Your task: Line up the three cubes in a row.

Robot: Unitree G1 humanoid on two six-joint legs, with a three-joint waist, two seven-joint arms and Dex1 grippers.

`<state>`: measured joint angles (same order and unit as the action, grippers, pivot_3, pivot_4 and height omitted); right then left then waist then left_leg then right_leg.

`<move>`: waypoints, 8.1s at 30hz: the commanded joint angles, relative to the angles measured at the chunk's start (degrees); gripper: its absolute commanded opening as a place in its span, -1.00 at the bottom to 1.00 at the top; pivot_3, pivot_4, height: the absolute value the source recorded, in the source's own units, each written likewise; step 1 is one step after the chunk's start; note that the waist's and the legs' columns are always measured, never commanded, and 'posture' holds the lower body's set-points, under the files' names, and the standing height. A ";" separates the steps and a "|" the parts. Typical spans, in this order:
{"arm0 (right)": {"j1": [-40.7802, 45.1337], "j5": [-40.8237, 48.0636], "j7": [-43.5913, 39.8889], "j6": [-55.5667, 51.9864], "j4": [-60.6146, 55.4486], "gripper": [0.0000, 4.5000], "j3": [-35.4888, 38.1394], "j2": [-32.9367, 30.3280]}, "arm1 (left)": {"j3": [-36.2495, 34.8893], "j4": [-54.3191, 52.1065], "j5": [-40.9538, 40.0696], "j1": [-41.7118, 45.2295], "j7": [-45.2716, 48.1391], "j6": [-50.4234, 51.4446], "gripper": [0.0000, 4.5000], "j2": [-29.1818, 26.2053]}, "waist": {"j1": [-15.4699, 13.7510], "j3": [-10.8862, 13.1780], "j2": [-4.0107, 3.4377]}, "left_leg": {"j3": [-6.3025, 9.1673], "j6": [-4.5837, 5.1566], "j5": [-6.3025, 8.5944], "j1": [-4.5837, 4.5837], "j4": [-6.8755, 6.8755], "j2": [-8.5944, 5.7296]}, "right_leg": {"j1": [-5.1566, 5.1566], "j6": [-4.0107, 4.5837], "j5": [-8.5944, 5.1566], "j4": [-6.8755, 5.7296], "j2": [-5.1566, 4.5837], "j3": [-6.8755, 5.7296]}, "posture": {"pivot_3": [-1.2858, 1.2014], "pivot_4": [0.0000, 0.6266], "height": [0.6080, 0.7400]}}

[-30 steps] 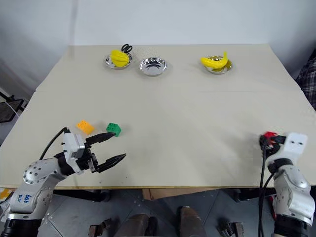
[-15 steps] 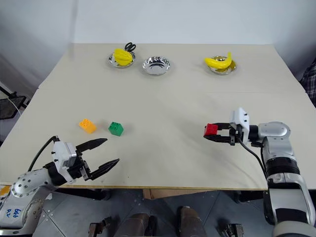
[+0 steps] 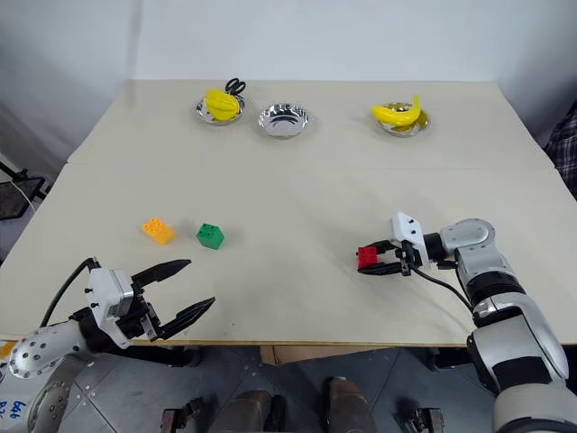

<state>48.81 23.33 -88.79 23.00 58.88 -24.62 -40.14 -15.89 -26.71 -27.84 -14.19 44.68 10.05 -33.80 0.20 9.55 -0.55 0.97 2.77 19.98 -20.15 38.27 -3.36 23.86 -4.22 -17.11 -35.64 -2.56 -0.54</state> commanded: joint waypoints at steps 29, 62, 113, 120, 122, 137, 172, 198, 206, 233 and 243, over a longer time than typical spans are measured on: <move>-2.56 11.97 -3.71 0.34 -9.63 0.97 2.86 -3.58 | -5.41 2.41 -1.50 -1.58 1.68 -0.19 1.00 -0.37 | -0.07 0.03 -0.05 | 0.03 -0.01 0.04 -0.05 -0.01 0.02 | 0.02 0.01 0.00 0.04 0.00 -0.04 | 0.03 -0.52 1.00; -35.77 11.47 2.75 -9.71 -33.59 0.97 39.14 -4.33 | 1.35 4.86 10.19 5.33 -20.58 4.18 1.00 11.23 | -1.74 0.04 -0.04 | -0.03 0.28 0.18 0.04 0.08 0.01 | -0.25 0.00 0.01 0.20 -0.07 -0.05 | 0.03 -0.52 1.00; -58.71 13.35 8.61 -11.82 -49.55 1.00 53.72 -0.90 | 30.16 76.25 21.16 64.46 26.77 -28.72 -0.33 21.25 | -1.72 0.08 0.03 | 0.01 0.11 0.16 -0.15 0.71 0.00 | -0.17 -0.12 0.07 -0.09 0.00 -0.11 | 0.03 -0.52 1.00; -62.30 13.74 10.54 -12.49 -53.78 1.00 54.52 0.17 | 30.78 85.29 25.42 69.45 28.06 -31.72 -0.33 24.76 | -1.69 0.12 0.09 | 0.02 0.10 0.17 -0.16 0.71 0.00 | -0.13 -0.14 0.08 -0.13 0.00 -0.10 | 0.03 -0.52 1.00; -62.83 13.78 10.91 -12.40 -54.34 1.00 54.50 0.30 | 30.60 85.98 26.33 69.52 27.46 -31.87 -0.33 25.06 | -1.70 0.14 0.13 | 0.01 0.10 0.17 -0.16 0.71 0.00 | -0.13 -0.14 0.08 -0.14 0.01 -0.09 | 0.03 -0.52 1.00; -59.48 12.76 9.95 -11.79 -51.44 1.00 52.44 0.03 | 30.07 82.77 27.80 66.56 25.87 -24.80 0.11 23.90 | -1.65 0.14 0.14 | 0.01 0.11 0.17 -0.10 0.76 0.00 | -0.16 -0.14 0.08 -0.24 0.00 -0.05 | 0.03 -0.52 1.00; -34.71 10.77 2.60 -15.03 -41.58 1.00 38.36 3.32 | -13.63 17.47 5.46 -8.07 -10.56 -18.04 0.99 17.75 | -1.72 0.19 0.10 | 0.01 0.50 0.44 -0.07 0.70 0.04 | -0.28 -0.07 0.04 0.01 -0.07 -0.02 | 0.03 -0.52 1.00; -32.90 9.25 2.33 -13.07 -38.83 1.00 37.92 3.50 | -2.91 47.34 5.49 31.44 -0.71 -1.82 0.99 -4.39 | -1.33 0.18 0.09 | 0.02 0.14 0.35 -0.07 0.71 0.02 | -0.15 -0.11 0.06 -0.24 -0.06 -0.23 | 0.03 -0.52 1.00; -37.06 9.83 5.92 -14.06 -44.74 1.00 38.48 3.77 | 0.94 58.59 9.47 39.02 1.65 -5.87 0.81 -4.41 | -0.92 0.18 0.10 | 0.03 0.11 0.38 -0.22 0.72 0.04 | 0.00 -0.13 0.07 -0.33 -0.02 -0.34 | 0.03 -0.52 1.00; -50.72 12.59 8.26 -18.87 -54.63 1.00 46.91 -2.50 | 24.39 68.26 17.16 58.04 39.89 -21.46 -0.34 3.64 | -1.38 0.20 0.13 | 0.05 0.13 0.35 -0.22 0.80 0.03 | -0.06 -0.13 0.08 -0.16 -0.02 -0.32 | 0.03 -0.52 1.00; -59.66 14.06 11.78 -20.89 -63.08 1.00 50.99 -1.72 | 25.43 89.44 23.24 68.08 39.75 -30.72 -0.34 9.76 | -1.71 0.27 0.24 | 0.02 0.12 0.34 -0.25 0.83 0.04 | -0.01 -0.16 0.08 -0.22 0.01 -0.24 | 0.03 -0.52 1.00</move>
<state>-10.30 35.84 -77.76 2.22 -2.01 24.22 -42.04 10.00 61.17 -5.77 52.89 84.72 -19.54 -24.20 -1.50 9.81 -0.31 0.98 2.89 20.32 -20.40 39.10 -3.32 23.85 -4.39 -17.03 -35.86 -2.54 -0.77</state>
